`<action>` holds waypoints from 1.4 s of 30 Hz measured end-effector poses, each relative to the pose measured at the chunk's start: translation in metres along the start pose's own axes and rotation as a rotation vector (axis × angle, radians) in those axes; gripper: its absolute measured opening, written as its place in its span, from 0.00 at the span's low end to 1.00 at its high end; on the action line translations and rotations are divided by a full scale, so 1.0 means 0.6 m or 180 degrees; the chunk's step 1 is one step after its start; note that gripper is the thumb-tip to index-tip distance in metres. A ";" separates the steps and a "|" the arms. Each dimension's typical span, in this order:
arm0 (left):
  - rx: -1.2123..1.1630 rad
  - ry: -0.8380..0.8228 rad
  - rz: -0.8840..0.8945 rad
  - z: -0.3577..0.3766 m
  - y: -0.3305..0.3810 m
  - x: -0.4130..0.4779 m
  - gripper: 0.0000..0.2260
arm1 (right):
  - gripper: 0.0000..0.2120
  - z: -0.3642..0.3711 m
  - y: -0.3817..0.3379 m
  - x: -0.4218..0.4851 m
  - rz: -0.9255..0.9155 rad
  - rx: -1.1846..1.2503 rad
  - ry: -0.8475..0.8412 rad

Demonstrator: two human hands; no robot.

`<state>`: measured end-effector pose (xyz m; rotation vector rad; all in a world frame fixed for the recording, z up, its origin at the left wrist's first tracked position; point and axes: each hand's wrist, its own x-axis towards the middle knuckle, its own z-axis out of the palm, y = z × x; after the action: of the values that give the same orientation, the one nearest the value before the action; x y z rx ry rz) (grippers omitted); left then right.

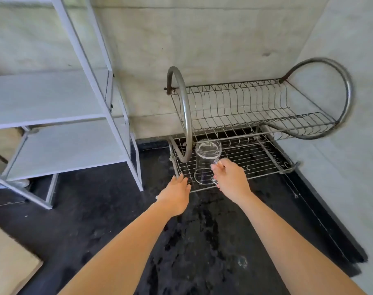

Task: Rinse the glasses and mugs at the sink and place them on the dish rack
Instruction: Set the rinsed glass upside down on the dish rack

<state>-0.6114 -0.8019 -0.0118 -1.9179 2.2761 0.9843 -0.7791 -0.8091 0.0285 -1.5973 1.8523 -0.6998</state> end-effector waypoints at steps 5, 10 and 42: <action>0.0136 -0.0243 -0.0157 0.025 -0.046 0.028 0.21 | 0.12 0.033 -0.018 0.071 0.0030 0.0226 -0.0054; 0.0319 -0.0390 -0.0105 0.016 -0.042 0.038 0.21 | 0.10 0.070 -0.036 0.124 0.0138 0.0355 -0.0068; -0.0866 0.0709 -0.0678 0.018 -0.014 -0.034 0.22 | 0.14 0.084 -0.030 0.114 0.0124 0.0131 -0.0177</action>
<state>-0.6027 -0.7796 -0.0163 -2.4331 2.0673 1.1550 -0.7377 -0.8800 0.0001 -1.5352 1.8126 -0.6656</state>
